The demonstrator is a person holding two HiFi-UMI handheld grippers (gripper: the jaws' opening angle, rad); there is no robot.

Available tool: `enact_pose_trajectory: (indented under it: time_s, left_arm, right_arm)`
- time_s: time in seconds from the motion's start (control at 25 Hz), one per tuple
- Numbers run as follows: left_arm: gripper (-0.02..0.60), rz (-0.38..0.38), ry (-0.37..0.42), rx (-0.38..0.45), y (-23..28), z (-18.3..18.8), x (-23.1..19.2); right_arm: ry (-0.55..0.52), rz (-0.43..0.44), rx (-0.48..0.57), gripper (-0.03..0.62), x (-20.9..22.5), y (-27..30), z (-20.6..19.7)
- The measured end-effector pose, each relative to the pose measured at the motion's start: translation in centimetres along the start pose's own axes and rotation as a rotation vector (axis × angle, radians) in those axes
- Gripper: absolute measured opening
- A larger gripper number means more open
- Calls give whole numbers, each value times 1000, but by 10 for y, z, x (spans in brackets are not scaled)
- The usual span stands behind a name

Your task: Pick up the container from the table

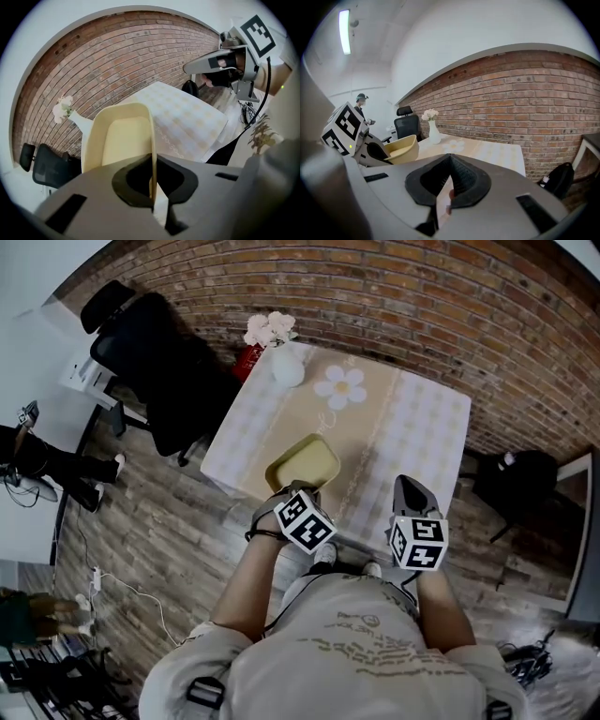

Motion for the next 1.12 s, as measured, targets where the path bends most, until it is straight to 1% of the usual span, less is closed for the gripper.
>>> enact_pose_trajectory:
  time_s: [0.12, 0.28, 0.48, 0.84, 1.12]
  left_arm:
    - [8, 5, -22, -5, 0, -6, -3]
    - [8, 13, -36, -8, 2, -9, -7]
    - [8, 12, -50, 0, -1, -8, -9]
    - [8, 13, -43, 0, 1, -9, -9]
    - [8, 13, -45, -11, -2, -10, -5]
  right_arm:
    - [-35, 17, -15, 2, -5, 5, -1]
    - [-32, 26, -27, 2, -6, 9, -2]
    - [-27, 27, -18, 2, -8, 12, 4]
    - [-36, 19, 6, 2, -8, 14, 8]
    - [-38, 20, 3, 2, -6, 9, 10]
Point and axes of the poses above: the fingertips, and each gripper's own axes: y forward along the fingers, x to its right, z out of its top, the point moved 5 cm from there along -y, backward along the fingers, and after that the axes turned 2 degrees about y, right-handed, at the moved point
